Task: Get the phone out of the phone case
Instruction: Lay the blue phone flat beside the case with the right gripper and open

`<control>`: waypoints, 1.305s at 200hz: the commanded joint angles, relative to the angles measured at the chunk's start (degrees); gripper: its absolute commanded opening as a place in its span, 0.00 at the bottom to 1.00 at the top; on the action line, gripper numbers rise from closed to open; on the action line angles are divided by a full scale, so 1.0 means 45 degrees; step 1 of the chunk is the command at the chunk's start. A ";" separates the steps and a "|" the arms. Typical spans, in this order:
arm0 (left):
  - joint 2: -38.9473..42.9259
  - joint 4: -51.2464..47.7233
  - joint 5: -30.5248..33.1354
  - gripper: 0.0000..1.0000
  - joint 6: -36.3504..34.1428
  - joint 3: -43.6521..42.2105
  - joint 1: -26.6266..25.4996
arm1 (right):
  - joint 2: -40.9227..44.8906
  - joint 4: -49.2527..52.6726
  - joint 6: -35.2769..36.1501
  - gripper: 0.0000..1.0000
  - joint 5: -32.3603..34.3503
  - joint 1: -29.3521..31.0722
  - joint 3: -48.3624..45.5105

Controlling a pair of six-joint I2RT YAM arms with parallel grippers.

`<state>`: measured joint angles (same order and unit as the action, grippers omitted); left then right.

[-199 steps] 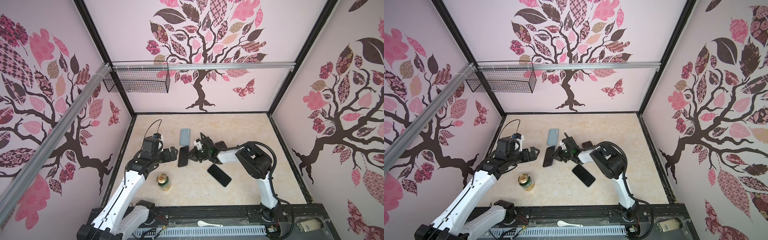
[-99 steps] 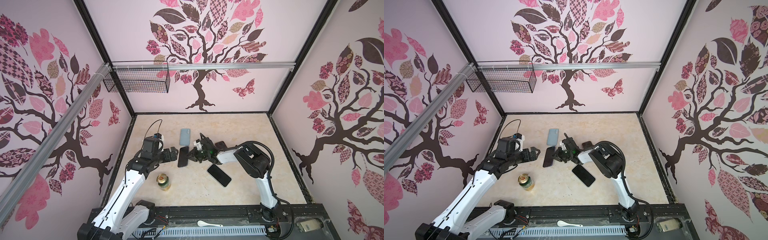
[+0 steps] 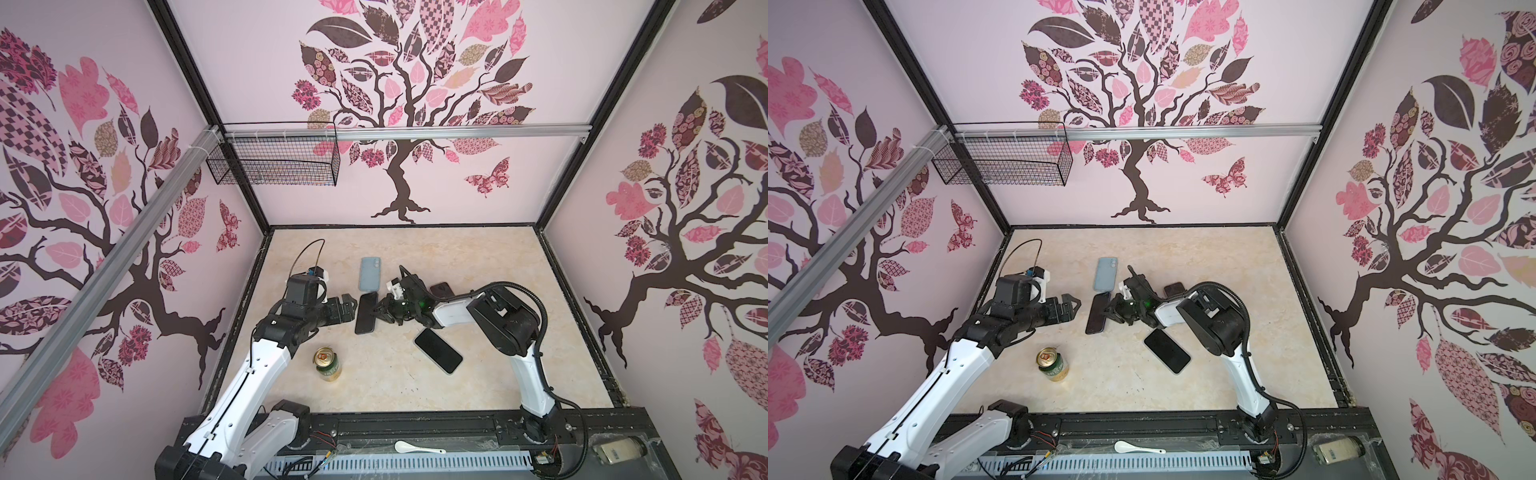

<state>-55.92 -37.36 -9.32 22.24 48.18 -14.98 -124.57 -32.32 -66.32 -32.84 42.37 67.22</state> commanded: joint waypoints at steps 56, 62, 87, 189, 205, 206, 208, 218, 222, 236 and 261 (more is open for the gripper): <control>-0.0054 0.0061 -0.0194 0.98 -0.0157 0.0132 0.0036 | -0.0250 0.0438 0.0375 0.27 0.0182 0.0104 0.0119; -0.0063 0.0068 -0.0194 0.98 -0.0158 0.0127 0.0038 | -0.0277 0.0573 0.0439 0.27 0.0219 0.0109 0.0140; -0.0082 0.0110 -0.0257 0.98 -0.0121 0.0108 0.0057 | -0.0320 0.0883 0.0651 0.28 0.0317 0.0102 0.0286; 0.0046 0.0179 -0.0428 0.98 0.0009 -0.0179 0.0040 | -0.0735 0.1885 0.1321 0.31 0.0627 0.0099 0.0803; 0.0118 0.0172 -0.0409 0.98 0.0036 -0.0202 0.0044 | -0.0799 0.1975 0.1394 0.31 0.0651 0.0114 0.0873; 0.0130 0.0155 -0.0409 0.98 0.0037 -0.0211 0.0046 | -0.0796 0.1981 0.1406 0.31 0.0654 0.0105 0.0878; 0.0124 0.0143 -0.0414 0.98 0.0028 -0.0202 0.0057 | -0.0804 0.1999 0.1401 0.31 0.0656 0.0098 0.0881; 0.0166 0.0106 -0.0391 0.98 0.0036 -0.0217 0.0051 | -0.0824 0.2042 0.1409 0.31 0.0689 0.0098 0.0893; 0.0171 0.0105 -0.0389 0.98 0.0020 -0.0201 0.0048 | -0.0816 0.2048 0.1413 0.31 0.0685 0.0113 0.0900; 0.0202 0.0087 -0.0389 0.98 0.0018 -0.0238 0.0036 | -0.0756 0.2128 0.1413 0.31 0.0780 0.0111 0.0768; 0.0232 0.0158 -0.0436 0.98 0.0072 -0.0275 0.0050 | -0.0431 0.2206 0.1435 0.32 0.1088 0.0097 0.0363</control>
<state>-55.83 -37.30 -10.79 22.48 48.10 -14.98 -125.54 -25.26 -60.75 -30.52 42.37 70.11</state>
